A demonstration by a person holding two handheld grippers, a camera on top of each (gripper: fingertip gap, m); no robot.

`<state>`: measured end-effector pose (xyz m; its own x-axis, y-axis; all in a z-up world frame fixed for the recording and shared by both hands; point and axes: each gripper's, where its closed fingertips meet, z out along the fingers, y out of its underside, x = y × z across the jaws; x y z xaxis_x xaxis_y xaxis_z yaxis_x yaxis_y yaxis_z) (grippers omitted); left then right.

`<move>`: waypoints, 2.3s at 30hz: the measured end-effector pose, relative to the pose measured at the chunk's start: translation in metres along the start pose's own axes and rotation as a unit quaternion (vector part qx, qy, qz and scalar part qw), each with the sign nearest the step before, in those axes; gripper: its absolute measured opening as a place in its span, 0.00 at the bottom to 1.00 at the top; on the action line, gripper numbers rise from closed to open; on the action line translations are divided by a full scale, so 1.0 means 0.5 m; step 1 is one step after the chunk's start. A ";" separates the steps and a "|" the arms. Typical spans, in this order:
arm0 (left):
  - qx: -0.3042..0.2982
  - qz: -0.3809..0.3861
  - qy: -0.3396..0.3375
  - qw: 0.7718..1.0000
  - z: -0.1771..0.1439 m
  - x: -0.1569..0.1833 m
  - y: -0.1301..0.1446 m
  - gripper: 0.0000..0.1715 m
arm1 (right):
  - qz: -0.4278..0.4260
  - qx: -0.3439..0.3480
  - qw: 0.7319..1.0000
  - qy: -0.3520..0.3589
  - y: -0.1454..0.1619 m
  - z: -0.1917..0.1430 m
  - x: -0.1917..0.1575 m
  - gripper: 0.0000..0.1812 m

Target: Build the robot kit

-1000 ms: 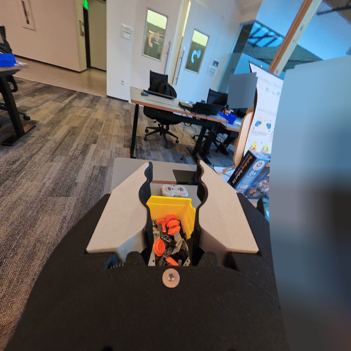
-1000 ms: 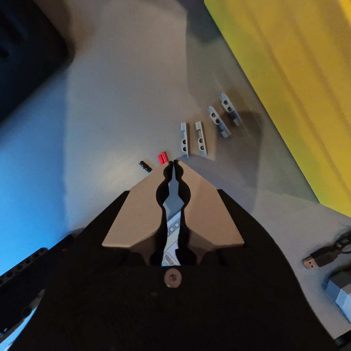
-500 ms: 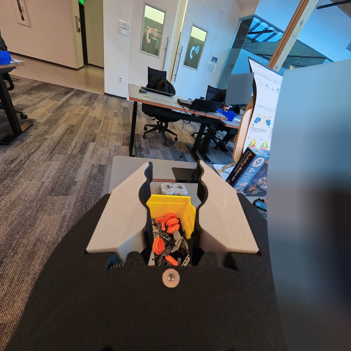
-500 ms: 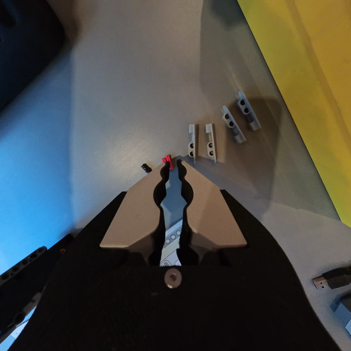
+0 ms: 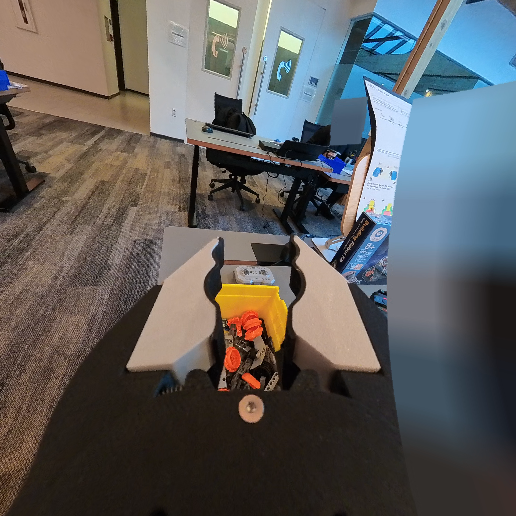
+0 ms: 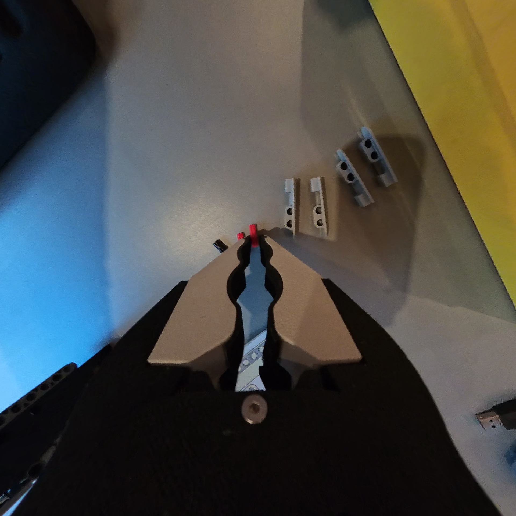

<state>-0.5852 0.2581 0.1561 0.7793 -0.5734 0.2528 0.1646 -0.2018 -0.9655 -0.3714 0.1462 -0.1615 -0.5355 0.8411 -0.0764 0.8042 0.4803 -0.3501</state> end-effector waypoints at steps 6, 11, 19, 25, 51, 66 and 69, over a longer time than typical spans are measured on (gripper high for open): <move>-0.002 0.002 0.001 1.000 0.003 0.003 0.001 0.26 | -0.008 0.001 1.000 0.012 -0.006 0.000 0.002 0.02; -0.005 0.003 0.002 1.000 0.006 0.004 0.003 0.26 | 0.041 -0.002 0.998 0.040 0.011 -0.034 0.041 0.02; -0.003 0.000 0.010 1.000 0.002 0.006 0.002 0.26 | 0.389 0.094 0.916 -0.036 0.119 -0.096 0.095 0.01; -0.001 -0.001 0.011 1.000 0.000 0.006 0.000 0.26 | 0.459 0.109 0.880 -0.062 0.136 -0.071 0.085 0.01; -0.009 0.004 0.015 1.000 0.008 0.013 0.005 0.26 | 0.455 0.094 0.885 -0.031 0.137 -0.066 0.087 0.01; -0.011 0.006 0.014 1.000 0.009 0.015 0.006 0.26 | 0.261 0.127 0.957 0.008 0.047 -0.106 0.072 0.01; -0.012 0.007 0.013 1.000 0.009 0.014 0.007 0.26 | 0.126 0.072 0.989 0.021 0.016 -0.081 0.030 0.01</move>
<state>-0.5764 0.2571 0.1540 0.7657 -0.5960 0.2419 0.1394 -0.2133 -0.9670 -0.3625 0.1730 -0.1279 -0.3087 0.9407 -0.1410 0.8644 0.2155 -0.4543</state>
